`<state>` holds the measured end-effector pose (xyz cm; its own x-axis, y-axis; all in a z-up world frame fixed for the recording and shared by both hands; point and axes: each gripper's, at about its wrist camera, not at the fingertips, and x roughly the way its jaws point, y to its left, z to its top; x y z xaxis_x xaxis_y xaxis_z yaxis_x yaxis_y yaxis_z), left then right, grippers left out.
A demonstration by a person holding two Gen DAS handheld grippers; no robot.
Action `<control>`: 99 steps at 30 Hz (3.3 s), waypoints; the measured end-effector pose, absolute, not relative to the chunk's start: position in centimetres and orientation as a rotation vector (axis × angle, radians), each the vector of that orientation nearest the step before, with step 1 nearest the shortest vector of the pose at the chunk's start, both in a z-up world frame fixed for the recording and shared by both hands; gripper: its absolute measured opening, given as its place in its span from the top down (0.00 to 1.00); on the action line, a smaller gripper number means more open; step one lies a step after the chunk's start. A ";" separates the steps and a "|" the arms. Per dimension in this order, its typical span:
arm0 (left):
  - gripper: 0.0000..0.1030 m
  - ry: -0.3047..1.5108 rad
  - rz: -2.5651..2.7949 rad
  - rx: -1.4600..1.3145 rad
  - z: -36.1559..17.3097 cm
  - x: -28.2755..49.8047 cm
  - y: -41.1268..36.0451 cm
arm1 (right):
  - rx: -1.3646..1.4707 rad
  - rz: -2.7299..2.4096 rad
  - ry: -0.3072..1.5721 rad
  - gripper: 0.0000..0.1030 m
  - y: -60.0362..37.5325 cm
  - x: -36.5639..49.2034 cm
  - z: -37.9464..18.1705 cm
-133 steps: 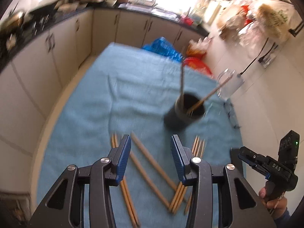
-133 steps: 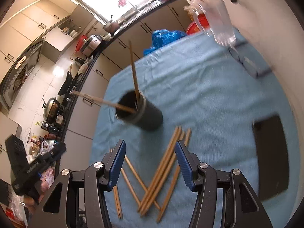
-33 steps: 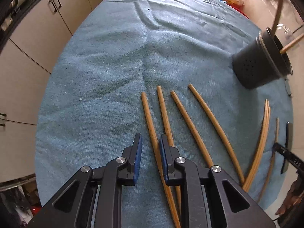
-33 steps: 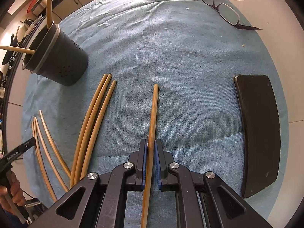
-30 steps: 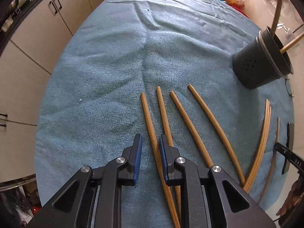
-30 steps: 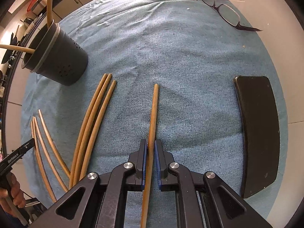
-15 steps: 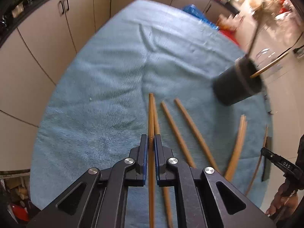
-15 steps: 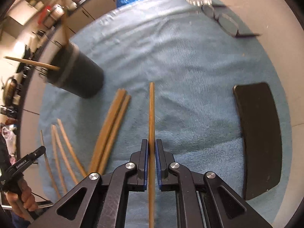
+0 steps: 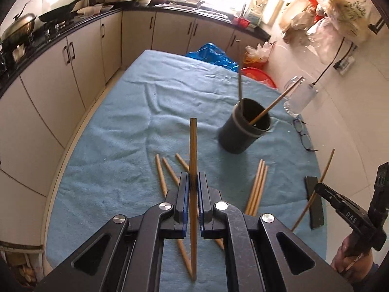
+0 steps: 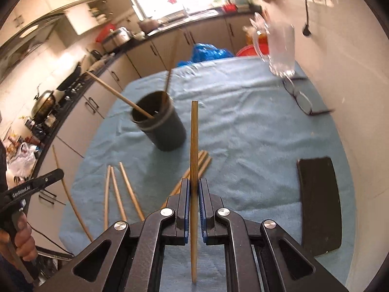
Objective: Organize utensils
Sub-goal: 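Lift the chopstick upright with the right tool toward the black holder, then lower the chopstick into the black holder with the right tool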
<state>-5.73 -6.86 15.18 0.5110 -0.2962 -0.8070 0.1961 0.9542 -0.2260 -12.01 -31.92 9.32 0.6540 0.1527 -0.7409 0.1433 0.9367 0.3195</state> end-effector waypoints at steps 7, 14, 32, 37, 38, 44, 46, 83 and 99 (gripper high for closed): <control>0.94 0.971 -0.323 -0.110 16.3 -6.4 -7.7 | 0.354 0.036 0.804 0.93 -31.6 -13.3 10.8; 0.94 0.951 -0.339 -0.099 16.8 -6.7 -8.2 | 0.342 0.043 0.765 0.93 -31.4 -13.8 11.9; 0.94 0.894 -0.352 -0.100 19.2 -6.8 -8.4 | 0.340 0.042 0.697 0.93 -31.9 -14.2 14.0; 0.94 0.880 -0.359 -0.103 20.0 -6.7 -8.4 | 0.356 0.037 0.678 0.93 -32.4 -14.2 14.6; 0.94 0.879 -0.360 -0.104 20.1 -6.6 -8.4 | 0.362 0.037 0.676 0.93 -32.5 -14.2 14.7; 0.94 0.872 -0.368 -0.108 20.7 -6.3 -8.7 | 0.393 0.039 0.671 0.93 -33.2 -14.1 15.2; 0.94 0.864 -0.373 -0.107 21.2 -6.1 -8.9 | 0.410 0.040 0.666 0.93 -33.5 -14.0 15.4; 0.94 0.762 -0.392 -0.167 28.2 6.0 -12.8 | 0.548 -0.015 0.563 0.93 -36.5 -0.1 22.6; 0.94 0.867 -0.381 -0.152 22.5 9.2 -14.2 | 0.546 -0.079 0.633 0.93 -35.3 3.5 17.7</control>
<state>9.17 -14.19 22.49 0.5851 -0.3864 -0.7129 0.2647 0.9220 -0.2825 3.55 -35.32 17.72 0.8082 0.0931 -0.5815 0.2326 0.8567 0.4604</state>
